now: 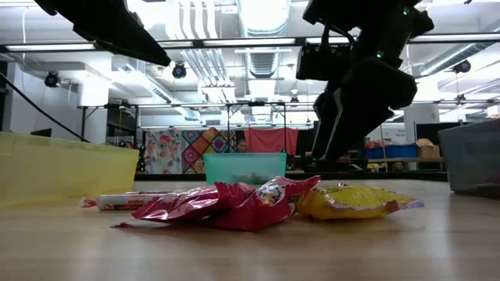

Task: Sort candy
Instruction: Put the red candy into the black bin

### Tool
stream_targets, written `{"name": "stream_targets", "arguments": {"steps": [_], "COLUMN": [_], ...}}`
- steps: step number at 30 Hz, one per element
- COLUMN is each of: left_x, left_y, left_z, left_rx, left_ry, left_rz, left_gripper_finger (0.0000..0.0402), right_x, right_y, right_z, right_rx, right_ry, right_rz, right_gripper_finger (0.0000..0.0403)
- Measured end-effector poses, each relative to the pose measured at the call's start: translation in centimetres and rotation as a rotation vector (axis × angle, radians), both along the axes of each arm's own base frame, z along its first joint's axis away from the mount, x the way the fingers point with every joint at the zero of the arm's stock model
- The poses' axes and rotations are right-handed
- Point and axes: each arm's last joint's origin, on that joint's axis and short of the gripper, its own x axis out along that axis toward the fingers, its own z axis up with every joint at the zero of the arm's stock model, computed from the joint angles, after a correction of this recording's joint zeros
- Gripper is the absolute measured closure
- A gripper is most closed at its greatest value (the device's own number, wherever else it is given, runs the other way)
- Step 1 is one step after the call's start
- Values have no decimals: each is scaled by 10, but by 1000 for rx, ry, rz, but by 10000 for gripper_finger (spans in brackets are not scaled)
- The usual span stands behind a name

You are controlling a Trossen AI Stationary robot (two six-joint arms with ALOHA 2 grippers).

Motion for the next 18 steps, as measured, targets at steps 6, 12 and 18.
{"name": "stream_targets", "arguments": {"steps": [6,12,18], "left_x": [1,1,1], "left_y": [0,0,-1], "left_z": [1,1,1], "left_rx": [-5,-5,-5], "left_ry": [-9,-15,-15], "left_rz": [1,0,-1], "left_gripper_finger": [284,284,284], "right_x": [2,9,10], "right_y": [0,2,2], "right_z": [-27,-49,-62], "right_rx": [2,-14,-11], "right_ry": [18,81,122], "right_rz": [-10,17,35], "right_gripper_finger": [41,41,71]}}
